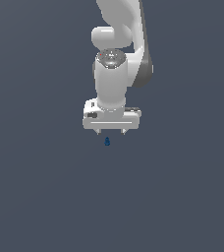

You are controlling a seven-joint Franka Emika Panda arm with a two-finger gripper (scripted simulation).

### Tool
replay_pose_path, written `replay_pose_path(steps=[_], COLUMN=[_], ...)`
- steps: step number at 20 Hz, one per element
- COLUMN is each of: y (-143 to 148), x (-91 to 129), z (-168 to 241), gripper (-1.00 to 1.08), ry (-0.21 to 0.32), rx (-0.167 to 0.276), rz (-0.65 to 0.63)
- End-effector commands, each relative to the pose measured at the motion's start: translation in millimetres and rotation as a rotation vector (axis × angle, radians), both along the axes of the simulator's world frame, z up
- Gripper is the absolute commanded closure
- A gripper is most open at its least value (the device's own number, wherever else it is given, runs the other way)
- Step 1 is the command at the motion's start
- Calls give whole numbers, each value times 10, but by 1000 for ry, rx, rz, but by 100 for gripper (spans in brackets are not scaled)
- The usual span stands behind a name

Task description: Pick up the object and move it to a goal position.

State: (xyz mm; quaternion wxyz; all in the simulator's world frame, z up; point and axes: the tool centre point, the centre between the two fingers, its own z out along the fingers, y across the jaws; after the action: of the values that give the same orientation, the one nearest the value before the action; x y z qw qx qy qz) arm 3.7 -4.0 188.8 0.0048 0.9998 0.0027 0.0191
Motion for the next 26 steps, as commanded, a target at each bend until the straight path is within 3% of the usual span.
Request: replay_pose_path(steps=[1, 18, 26], y=[0, -120, -136], x=[0, -17, -52], z=[0, 57, -28], gripper=[-92, -92, -92], ry=[0, 2, 6], rx=[0, 6, 1], rz=[0, 17, 94])
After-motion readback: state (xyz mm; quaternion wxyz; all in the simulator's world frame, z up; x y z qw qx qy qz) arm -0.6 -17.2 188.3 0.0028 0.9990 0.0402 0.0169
